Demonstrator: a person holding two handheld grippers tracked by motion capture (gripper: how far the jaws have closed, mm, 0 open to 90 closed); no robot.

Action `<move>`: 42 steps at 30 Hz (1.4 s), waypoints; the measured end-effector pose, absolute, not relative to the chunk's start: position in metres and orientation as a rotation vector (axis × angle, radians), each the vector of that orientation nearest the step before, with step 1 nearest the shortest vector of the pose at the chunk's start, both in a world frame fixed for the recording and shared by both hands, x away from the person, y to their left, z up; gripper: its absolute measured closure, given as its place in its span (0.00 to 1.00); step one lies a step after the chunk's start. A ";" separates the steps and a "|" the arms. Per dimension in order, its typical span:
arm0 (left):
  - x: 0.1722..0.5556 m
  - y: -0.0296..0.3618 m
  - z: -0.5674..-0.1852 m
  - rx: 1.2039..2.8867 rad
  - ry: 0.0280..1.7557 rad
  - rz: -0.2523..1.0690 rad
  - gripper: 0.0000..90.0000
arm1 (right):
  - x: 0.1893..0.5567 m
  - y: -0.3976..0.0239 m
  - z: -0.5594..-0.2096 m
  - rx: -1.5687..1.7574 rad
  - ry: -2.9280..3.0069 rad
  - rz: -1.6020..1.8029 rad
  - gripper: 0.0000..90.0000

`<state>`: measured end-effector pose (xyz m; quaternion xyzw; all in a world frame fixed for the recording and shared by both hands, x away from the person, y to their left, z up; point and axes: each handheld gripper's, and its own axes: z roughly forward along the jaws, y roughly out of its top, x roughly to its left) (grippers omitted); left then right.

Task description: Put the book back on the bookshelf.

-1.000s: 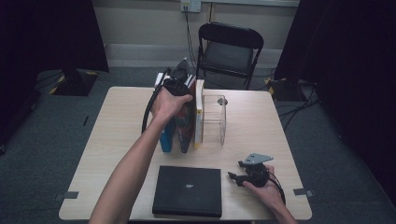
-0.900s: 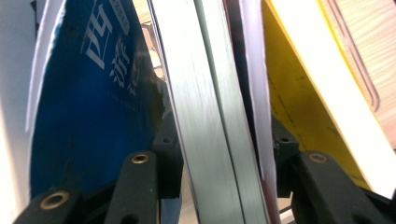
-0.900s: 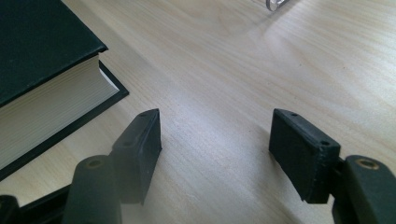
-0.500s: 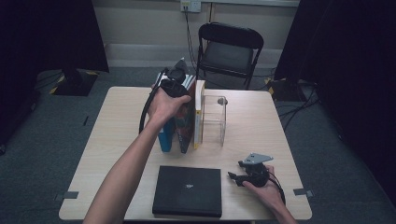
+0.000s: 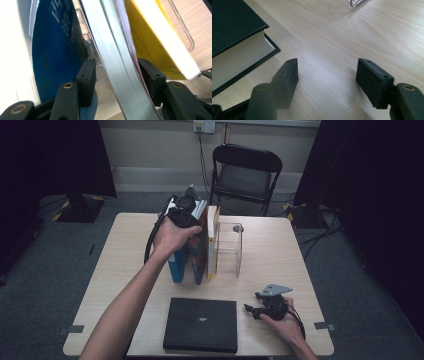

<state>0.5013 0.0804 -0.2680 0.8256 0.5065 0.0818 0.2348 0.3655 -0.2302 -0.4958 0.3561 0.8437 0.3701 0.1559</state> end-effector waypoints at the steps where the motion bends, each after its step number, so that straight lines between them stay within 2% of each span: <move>1: 0.500 0.080 -0.267 2.262 1.381 0.229 0.56 | 0.365 -0.230 -0.496 1.020 2.416 1.060 0.38; 20: 0.469 0.089 -0.262 2.272 1.256 0.263 0.55 | 0.366 -0.230 -0.496 1.024 2.412 1.062 0.38; 42: 0.434 0.090 -0.283 2.309 1.146 0.304 0.54 | 0.366 -0.230 -0.496 1.025 2.410 1.059 0.38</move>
